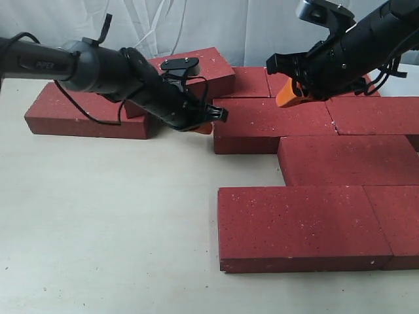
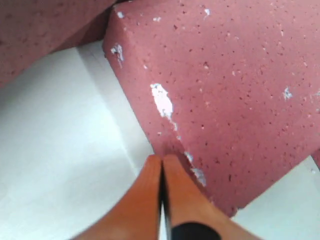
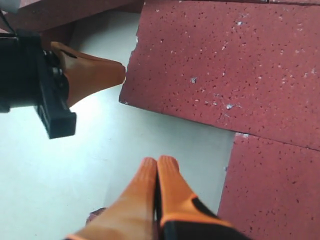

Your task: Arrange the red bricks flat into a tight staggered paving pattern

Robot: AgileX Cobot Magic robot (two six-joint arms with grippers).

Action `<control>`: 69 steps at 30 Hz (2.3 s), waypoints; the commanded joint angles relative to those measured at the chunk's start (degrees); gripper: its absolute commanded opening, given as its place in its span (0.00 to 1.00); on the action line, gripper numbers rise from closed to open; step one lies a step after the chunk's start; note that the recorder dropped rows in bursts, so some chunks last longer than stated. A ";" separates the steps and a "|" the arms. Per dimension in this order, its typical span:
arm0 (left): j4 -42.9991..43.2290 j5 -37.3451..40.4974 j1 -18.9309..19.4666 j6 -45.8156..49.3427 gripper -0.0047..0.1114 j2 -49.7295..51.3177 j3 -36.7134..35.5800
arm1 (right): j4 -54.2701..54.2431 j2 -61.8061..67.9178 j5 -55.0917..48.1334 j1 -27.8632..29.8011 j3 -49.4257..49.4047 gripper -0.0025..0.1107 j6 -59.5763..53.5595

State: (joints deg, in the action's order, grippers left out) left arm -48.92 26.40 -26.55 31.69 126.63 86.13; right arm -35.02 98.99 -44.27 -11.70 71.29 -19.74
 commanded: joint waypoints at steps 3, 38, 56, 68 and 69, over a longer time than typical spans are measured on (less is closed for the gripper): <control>7.56 9.44 3.98 -0.20 0.04 -3.29 0.16 | -0.01 -0.46 -0.56 0.22 -0.17 0.01 -0.31; 26.06 3.94 23.61 -10.60 0.04 -17.82 -10.52 | -1.31 -0.46 -5.48 -0.48 -0.17 0.01 -4.19; 23.75 0.53 23.61 -10.02 0.04 -7.66 -3.45 | 2.14 -0.46 -5.32 -11.77 -0.17 0.01 -5.47; 24.23 2.33 23.61 -10.02 0.04 -4.29 -0.16 | 2.41 -0.46 -4.71 -11.77 -0.17 0.01 -5.47; 24.23 3.23 23.61 -10.02 0.04 -3.78 -0.16 | 2.31 -0.46 -4.72 -11.77 -0.17 0.01 -5.47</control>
State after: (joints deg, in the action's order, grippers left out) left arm -24.70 27.46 -2.88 21.61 121.38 85.74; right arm -33.07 98.99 -49.49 -23.51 71.29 -24.79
